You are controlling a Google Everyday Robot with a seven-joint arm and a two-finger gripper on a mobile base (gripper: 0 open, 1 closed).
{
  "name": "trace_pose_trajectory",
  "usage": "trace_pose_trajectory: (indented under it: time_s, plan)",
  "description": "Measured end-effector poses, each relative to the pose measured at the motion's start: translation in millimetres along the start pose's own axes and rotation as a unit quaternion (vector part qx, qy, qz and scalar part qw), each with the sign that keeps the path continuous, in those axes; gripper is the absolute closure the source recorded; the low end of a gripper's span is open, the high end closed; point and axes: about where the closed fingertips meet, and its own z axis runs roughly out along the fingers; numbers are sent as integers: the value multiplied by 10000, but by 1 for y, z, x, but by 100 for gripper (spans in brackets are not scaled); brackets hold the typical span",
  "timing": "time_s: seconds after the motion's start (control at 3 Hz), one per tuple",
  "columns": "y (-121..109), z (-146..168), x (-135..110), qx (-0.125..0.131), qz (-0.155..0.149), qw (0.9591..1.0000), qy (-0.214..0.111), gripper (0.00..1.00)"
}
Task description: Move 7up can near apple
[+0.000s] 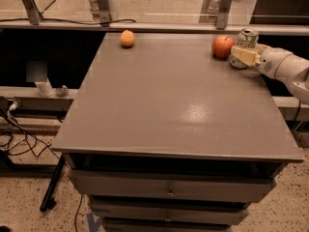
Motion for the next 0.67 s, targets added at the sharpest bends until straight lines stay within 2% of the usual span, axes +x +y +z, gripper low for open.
trace_pose_trajectory:
  time_s: [0.67]
  plan:
    - [9,-4,-1,-209,12,9997,101,13]
